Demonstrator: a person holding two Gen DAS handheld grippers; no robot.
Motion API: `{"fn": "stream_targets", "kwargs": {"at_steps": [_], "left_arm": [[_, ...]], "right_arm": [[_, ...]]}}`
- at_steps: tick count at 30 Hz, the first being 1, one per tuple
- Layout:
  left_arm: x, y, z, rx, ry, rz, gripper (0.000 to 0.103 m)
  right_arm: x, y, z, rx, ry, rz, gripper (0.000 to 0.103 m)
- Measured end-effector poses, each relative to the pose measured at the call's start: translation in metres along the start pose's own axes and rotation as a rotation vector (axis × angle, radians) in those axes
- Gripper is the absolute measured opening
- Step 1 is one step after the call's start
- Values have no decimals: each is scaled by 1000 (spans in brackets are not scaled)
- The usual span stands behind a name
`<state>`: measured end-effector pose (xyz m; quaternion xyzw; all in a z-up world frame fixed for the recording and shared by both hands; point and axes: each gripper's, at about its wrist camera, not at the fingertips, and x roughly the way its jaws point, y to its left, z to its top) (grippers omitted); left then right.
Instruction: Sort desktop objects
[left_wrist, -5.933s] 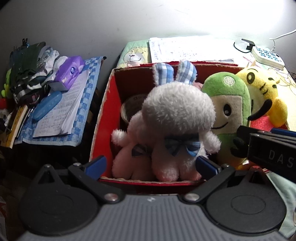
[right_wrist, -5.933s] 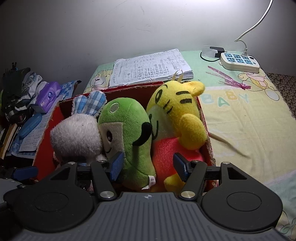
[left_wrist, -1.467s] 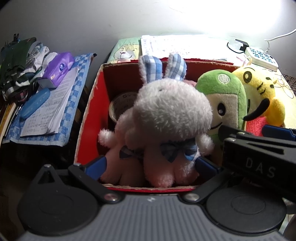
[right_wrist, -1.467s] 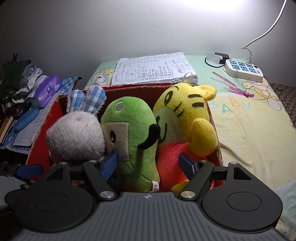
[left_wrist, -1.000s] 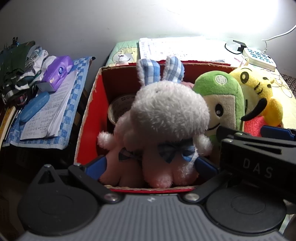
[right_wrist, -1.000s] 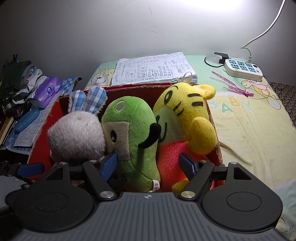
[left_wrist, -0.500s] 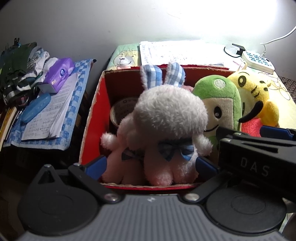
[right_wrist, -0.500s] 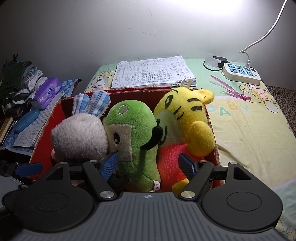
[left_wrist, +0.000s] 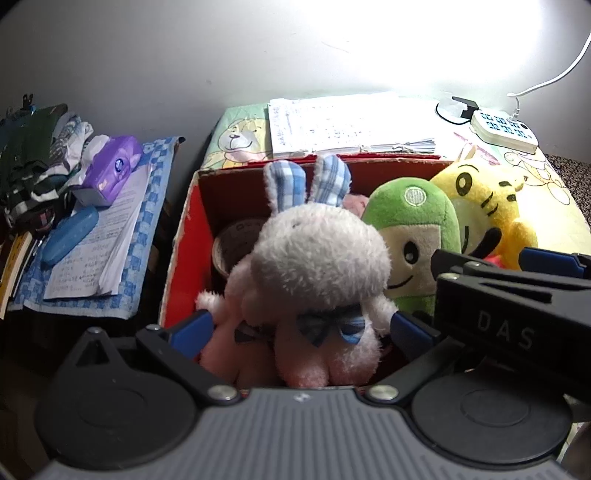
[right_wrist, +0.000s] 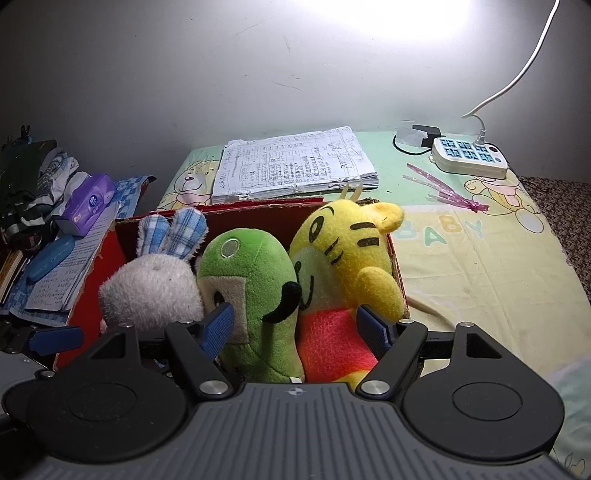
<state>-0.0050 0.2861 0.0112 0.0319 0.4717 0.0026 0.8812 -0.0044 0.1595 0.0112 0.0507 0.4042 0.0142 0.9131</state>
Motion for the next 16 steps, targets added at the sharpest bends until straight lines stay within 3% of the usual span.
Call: {"fn": "stream_targets", "kwargs": {"at_steps": [16], "left_arm": [[-1,-22,0,9,4,-18,102]], "right_arm": [[-2,-18,-1,26,-3,2,76]]}}
